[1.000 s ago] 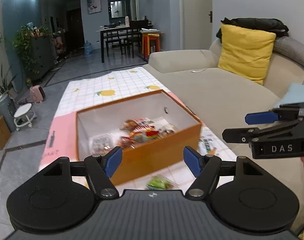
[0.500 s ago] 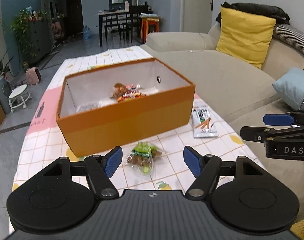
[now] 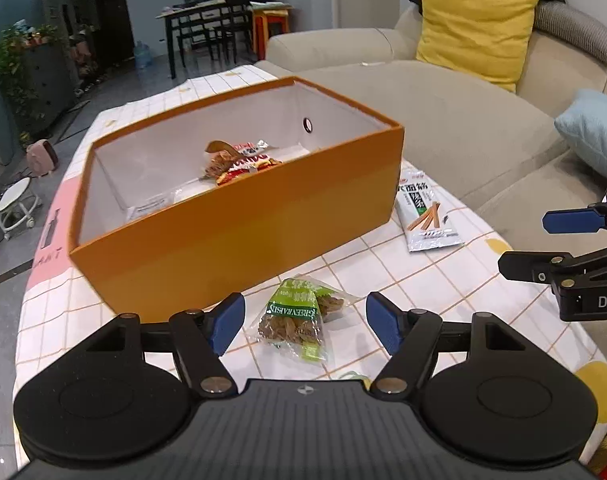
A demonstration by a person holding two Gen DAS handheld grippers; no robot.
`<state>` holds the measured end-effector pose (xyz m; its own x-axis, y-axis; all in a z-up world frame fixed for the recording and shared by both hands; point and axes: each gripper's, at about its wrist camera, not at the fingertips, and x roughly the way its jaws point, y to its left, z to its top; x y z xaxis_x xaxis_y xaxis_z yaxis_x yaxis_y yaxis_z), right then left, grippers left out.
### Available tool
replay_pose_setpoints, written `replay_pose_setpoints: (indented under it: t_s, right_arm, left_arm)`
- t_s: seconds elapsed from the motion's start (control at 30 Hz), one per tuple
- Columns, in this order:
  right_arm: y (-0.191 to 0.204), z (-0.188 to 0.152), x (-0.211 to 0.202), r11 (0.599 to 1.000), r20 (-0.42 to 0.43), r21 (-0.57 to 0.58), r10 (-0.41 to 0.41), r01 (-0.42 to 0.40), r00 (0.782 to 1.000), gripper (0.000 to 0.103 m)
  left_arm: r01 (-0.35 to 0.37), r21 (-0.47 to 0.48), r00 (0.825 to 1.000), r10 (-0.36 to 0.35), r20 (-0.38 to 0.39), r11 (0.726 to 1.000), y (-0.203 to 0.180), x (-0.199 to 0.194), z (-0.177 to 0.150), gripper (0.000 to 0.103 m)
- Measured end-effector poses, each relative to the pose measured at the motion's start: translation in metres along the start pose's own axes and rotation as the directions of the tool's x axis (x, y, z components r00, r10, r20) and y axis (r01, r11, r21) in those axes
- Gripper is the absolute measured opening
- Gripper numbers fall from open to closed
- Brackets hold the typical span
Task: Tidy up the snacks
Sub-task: 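Move the left tool to the green raisin bag while the right tool approaches the gluten strip packet, then grasp the green raisin bag with the left tool while the right tool grasps the gluten strip packet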
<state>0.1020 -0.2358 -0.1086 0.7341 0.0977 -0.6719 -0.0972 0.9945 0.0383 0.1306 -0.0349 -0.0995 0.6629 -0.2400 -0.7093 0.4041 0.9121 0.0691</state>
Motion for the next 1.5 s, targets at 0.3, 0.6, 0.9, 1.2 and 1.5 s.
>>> replay_pose_setpoints:
  t_s: [0.3, 0.6, 0.9, 1.2, 1.5]
  right_arm:
    - [0.001, 0.002, 0.033, 1.000, -0.055, 0.010, 0.007, -0.006, 0.998, 0.074]
    - [0.000, 0.005, 0.054, 1.000, -0.092, 0.026, 0.020, -0.018, 0.996, 0.074]
    - [-0.003, 0.016, 0.080, 1.000, -0.091, 0.012, -0.025, 0.026, 0.996, 0.075]
    - [-0.011, 0.029, 0.122, 0.994, -0.102, 0.032, -0.098, 0.102, 0.990, 0.075]
    - [-0.015, 0.044, 0.157, 0.990, -0.110, 0.050, -0.124, 0.131, 0.986, 0.074]
  left_arm:
    - [0.022, 0.052, 0.996, -0.017, -0.090, 0.998, 0.014, 0.045, 0.002, 0.081]
    - [0.076, -0.020, 0.989, -0.078, -0.124, 0.997, 0.024, 0.067, 0.002, 0.069]
    - [0.030, -0.130, 0.988, -0.049, -0.148, 0.991, 0.017, 0.076, 0.005, 0.058]
    - [-0.036, -0.235, 0.987, -0.003, -0.163, 0.971, 0.010, 0.081, 0.009, 0.054]
    - [-0.047, -0.271, 0.984, -0.002, -0.179, 0.961, 0.012, 0.080, 0.006, 0.053]
